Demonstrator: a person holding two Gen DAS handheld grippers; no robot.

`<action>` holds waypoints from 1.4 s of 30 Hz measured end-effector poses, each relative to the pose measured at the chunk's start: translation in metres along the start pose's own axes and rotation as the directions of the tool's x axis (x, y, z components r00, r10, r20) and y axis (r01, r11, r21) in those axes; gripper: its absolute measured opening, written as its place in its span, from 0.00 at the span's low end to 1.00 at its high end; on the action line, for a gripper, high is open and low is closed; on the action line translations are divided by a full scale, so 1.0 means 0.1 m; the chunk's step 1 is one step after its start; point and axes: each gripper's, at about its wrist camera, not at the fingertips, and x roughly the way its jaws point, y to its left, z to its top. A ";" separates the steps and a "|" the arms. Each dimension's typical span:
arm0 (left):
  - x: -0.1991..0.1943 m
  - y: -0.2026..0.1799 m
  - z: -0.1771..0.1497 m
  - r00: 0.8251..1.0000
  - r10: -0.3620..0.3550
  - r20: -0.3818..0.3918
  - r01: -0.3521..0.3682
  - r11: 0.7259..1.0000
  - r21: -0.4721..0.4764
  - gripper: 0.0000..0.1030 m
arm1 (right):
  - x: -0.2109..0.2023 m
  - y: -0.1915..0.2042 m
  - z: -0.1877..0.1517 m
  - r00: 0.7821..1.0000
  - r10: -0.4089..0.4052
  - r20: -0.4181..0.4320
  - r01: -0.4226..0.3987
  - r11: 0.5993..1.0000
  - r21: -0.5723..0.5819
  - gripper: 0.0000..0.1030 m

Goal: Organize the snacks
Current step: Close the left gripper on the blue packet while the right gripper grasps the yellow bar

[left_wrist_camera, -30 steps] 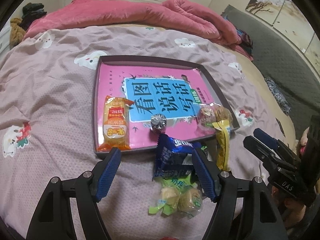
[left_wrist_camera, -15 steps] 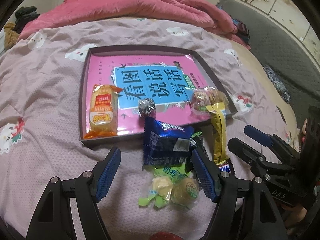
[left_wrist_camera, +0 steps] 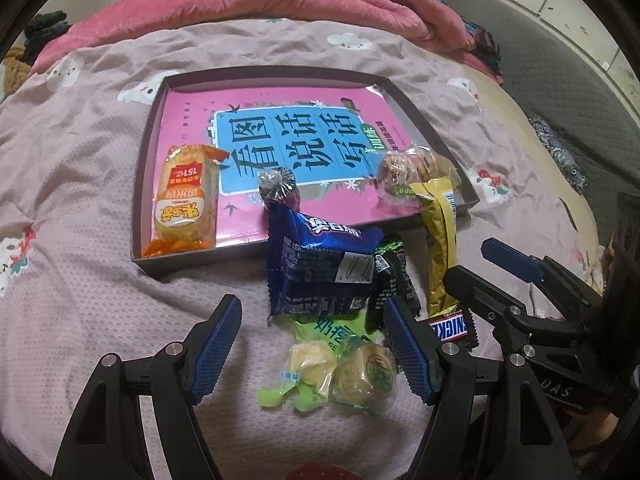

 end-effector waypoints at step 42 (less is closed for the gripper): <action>0.44 0.01 0.14 0.997 -0.073 -0.009 0.072 0.992 -0.103 0.65 | 0.21 -0.05 -0.05 0.999 0.028 -0.025 -0.029 0.999 -0.022 0.13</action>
